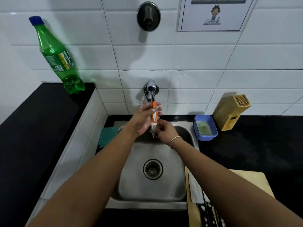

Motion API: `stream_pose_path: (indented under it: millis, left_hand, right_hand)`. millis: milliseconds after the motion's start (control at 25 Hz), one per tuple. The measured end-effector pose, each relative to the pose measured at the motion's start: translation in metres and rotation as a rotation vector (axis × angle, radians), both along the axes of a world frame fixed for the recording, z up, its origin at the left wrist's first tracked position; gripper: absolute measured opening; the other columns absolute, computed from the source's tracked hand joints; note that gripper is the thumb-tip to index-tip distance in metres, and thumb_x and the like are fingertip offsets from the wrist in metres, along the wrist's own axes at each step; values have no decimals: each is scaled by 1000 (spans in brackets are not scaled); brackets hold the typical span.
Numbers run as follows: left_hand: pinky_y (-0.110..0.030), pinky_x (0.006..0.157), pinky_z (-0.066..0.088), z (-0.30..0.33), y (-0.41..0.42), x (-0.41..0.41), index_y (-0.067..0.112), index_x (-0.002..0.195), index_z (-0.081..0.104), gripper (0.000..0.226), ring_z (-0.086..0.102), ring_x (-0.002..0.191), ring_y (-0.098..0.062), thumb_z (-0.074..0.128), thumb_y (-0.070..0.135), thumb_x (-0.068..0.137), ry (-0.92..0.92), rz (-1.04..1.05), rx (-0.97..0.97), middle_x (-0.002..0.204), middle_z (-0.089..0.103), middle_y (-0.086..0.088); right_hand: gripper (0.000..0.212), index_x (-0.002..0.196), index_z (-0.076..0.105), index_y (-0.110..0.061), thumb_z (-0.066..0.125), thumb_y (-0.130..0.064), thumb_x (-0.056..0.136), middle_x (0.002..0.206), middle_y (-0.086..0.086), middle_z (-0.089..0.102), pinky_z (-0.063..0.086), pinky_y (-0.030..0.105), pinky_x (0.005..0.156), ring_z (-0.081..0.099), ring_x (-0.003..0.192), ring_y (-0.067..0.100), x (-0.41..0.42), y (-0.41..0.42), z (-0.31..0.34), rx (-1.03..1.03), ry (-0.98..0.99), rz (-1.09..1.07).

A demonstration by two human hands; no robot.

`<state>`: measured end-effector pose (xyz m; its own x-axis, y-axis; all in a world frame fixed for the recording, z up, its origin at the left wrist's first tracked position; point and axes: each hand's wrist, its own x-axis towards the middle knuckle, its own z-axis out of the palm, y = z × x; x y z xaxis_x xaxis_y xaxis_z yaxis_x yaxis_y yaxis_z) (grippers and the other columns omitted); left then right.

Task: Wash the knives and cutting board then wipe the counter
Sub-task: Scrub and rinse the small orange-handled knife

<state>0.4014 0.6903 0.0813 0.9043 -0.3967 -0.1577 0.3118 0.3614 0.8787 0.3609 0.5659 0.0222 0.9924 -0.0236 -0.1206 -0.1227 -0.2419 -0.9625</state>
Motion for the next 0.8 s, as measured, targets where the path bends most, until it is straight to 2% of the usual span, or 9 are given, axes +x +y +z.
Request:
stream_pose_path:
  millis: [80,200,280,360,440,520,640,720,800]
  left_hand:
    - [-32,77,47,1,5,1,11,103,66,17,60,81,-19,72,12,88,-12,-21,-132,90,64,-3]
    - [-30,72,44,2,8,2,14,96,69,41,58,77,-17,90,29,65,-1,-16,-266,88,61,-1]
    - [-29,69,44,0,7,2,16,93,72,28,59,75,-16,86,26,71,18,29,-283,86,63,0]
    - [-27,64,46,0,6,2,17,94,69,8,61,72,-15,71,17,86,27,91,-254,87,66,-1]
    - [-25,60,47,4,-1,4,15,90,65,11,62,69,-15,60,5,92,52,150,-235,89,69,-4]
    - [-26,60,52,10,-11,7,13,83,63,18,66,68,-19,60,-3,92,127,266,-208,85,72,-8]
    - [-34,63,60,14,-19,8,7,80,58,18,68,61,-25,69,-4,88,110,476,-86,75,70,-15]
    - [-36,62,61,10,-17,5,6,83,60,14,67,59,-25,69,-2,89,-102,466,136,74,68,-16]
    - [-41,65,62,4,-13,2,5,88,64,8,69,66,-27,65,8,96,-313,340,419,77,68,-17]
  right_hand:
    - [11,89,60,-9,57,0,95,71,-4,67,51,37,68,65,72,14,3,0,0,64,-6,47]
    - [12,94,61,-8,54,1,98,83,11,70,50,27,62,62,69,14,6,1,2,135,-16,102]
    - [9,97,60,-4,53,1,98,81,11,68,50,23,60,61,67,14,4,0,2,213,-4,145]
    - [8,97,61,-5,55,0,98,82,9,70,53,20,61,65,67,12,0,0,-1,275,21,185]
    - [7,96,62,-6,57,-1,96,81,8,72,56,21,62,69,68,13,-4,0,-1,332,49,170]
    - [6,94,61,-5,58,-1,96,78,5,74,57,22,59,71,67,14,-4,1,0,363,65,135]
    - [8,90,59,-6,57,-2,97,73,4,74,54,21,52,71,63,14,-3,4,3,319,39,100]
    - [11,87,59,-6,56,-1,97,70,4,72,52,21,52,69,61,14,-3,4,1,311,5,69]
    - [15,85,62,-7,56,1,97,71,6,71,52,24,55,67,62,15,-5,1,-4,290,-28,46]
